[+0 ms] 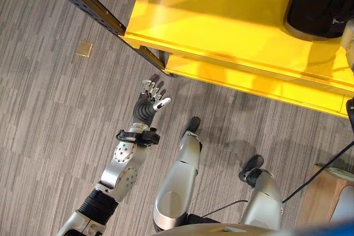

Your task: Move parts from the plastic box to the shelf.

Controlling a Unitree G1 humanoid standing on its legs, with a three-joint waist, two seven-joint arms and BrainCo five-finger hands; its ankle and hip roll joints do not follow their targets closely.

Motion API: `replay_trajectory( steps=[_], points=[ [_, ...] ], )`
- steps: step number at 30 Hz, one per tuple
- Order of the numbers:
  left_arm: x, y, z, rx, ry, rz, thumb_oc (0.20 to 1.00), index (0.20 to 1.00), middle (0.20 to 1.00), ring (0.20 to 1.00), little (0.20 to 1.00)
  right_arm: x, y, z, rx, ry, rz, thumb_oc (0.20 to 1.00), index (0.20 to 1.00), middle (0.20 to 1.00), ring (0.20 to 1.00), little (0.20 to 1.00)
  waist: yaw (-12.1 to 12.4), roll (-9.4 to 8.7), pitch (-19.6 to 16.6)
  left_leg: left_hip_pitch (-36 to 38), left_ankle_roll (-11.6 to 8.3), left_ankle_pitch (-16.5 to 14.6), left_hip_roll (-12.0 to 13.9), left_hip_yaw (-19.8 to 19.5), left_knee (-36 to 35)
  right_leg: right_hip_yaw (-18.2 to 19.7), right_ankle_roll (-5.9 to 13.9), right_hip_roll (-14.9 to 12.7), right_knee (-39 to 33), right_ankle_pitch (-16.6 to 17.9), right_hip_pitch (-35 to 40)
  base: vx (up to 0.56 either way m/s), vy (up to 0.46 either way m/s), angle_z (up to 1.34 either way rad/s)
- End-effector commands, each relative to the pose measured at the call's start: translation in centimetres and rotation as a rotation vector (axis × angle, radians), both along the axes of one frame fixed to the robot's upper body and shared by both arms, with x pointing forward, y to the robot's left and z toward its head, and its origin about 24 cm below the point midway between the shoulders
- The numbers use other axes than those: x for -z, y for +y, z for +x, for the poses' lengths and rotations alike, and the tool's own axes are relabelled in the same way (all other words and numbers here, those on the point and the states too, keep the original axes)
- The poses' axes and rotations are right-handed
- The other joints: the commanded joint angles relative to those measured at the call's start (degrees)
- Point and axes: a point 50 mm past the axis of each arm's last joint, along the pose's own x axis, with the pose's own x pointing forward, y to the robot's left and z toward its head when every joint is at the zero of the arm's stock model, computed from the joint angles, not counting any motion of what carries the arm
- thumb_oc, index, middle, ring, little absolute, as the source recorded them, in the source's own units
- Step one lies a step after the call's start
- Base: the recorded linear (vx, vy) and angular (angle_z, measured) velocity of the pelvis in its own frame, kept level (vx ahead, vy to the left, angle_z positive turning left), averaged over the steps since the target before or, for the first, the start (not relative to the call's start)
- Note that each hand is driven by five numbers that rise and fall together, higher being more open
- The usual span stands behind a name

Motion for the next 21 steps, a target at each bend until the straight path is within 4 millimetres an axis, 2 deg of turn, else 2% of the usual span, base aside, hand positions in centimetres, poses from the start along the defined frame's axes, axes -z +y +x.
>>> replay_trajectory(
  steps=[1, 12, 21],
  points=[
    [-3.72, 0.81, 0.03, -0.006, -0.179, -0.005, 1.000, 1.000, 1.000, 1.000, 1.000, -8.02, -0.08, -3.06, -0.006, -0.303, -0.019, 0.200, 0.200, 0.200, 0.200, 0.200, -0.1, 0.01, -0.1, -4.7, 2.60, -0.5, -0.9, 4.0, 2.9, 1.3, -2.66, 3.2, 0.4, -6.3, 11.2, 0.01, -0.001, 0.04],
    [-3.59, 0.75, -0.03, 0.003, -0.173, -0.010, 1.000, 1.000, 1.000, 1.000, 1.000, -9.01, 0.11, -3.52, -0.016, -0.357, 0.001, 0.200, 0.200, 0.200, 0.200, 0.200, 0.4, -0.02, -0.1, -6.0, 2.75, -1.0, -1.3, 4.1, 3.7, 0.9, -2.57, 3.4, -0.5, -6.4, 11.4, 0.01, -0.003, 0.01],
    [-3.74, 0.93, -0.05, -0.006, -0.178, -0.011, 1.000, 1.000, 1.000, 1.000, 1.000, -8.75, 0.56, -3.14, -0.027, -0.346, 0.001, 0.200, 0.200, 0.200, 0.200, 0.200, 0.6, -0.36, 0.1, -6.6, 3.07, -1.8, -1.4, 4.5, 4.9, 1.2, -2.45, 3.8, -1.0, -6.2, 11.5, 0.00, 0.000, 0.00]
  ],
)
